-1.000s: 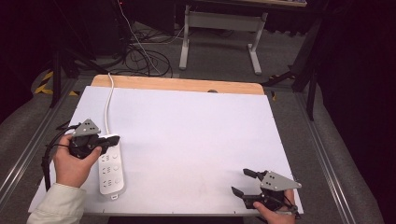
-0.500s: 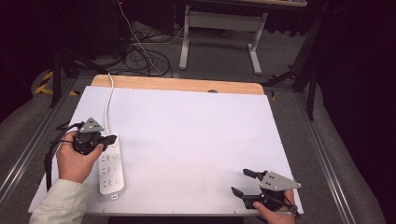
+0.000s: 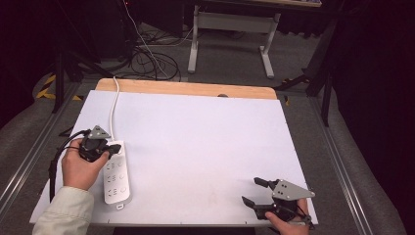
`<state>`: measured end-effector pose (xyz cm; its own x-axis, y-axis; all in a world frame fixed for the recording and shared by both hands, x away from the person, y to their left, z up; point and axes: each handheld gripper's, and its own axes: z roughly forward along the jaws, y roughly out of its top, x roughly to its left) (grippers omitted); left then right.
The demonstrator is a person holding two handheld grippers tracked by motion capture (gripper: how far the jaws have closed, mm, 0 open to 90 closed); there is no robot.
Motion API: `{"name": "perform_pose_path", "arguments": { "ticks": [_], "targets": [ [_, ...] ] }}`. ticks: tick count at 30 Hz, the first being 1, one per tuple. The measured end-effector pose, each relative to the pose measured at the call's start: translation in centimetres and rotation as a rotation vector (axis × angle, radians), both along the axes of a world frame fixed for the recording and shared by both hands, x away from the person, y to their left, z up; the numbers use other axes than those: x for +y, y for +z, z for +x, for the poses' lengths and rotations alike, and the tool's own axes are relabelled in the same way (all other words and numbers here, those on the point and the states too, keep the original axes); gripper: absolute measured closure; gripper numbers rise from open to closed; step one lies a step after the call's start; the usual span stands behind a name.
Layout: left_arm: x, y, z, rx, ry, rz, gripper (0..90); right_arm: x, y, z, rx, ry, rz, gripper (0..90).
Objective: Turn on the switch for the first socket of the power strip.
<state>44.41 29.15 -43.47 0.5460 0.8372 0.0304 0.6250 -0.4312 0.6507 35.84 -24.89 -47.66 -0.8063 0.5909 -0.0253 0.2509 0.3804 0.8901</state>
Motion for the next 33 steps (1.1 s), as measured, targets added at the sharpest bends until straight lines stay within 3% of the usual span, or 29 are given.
{"name": "perform_pose_path", "arguments": {
  "ticks": [9,18,33],
  "targets": [
    [-0.3,-0.6,0.5,0.022,0.004,0.018,90.0,0.0,0.0,0.0,0.002,0.002,0.000,25.1],
    [-0.4,-0.9,0.7,0.018,0.007,0.036,90.0,0.0,0.0,0.0,0.004,0.004,0.000,25.1],
    [-0.1,-1.4,0.8,0.018,0.017,0.028,90.0,0.0,-0.1,0.0,0.006,0.006,0.001,25.1]
  ]
}}
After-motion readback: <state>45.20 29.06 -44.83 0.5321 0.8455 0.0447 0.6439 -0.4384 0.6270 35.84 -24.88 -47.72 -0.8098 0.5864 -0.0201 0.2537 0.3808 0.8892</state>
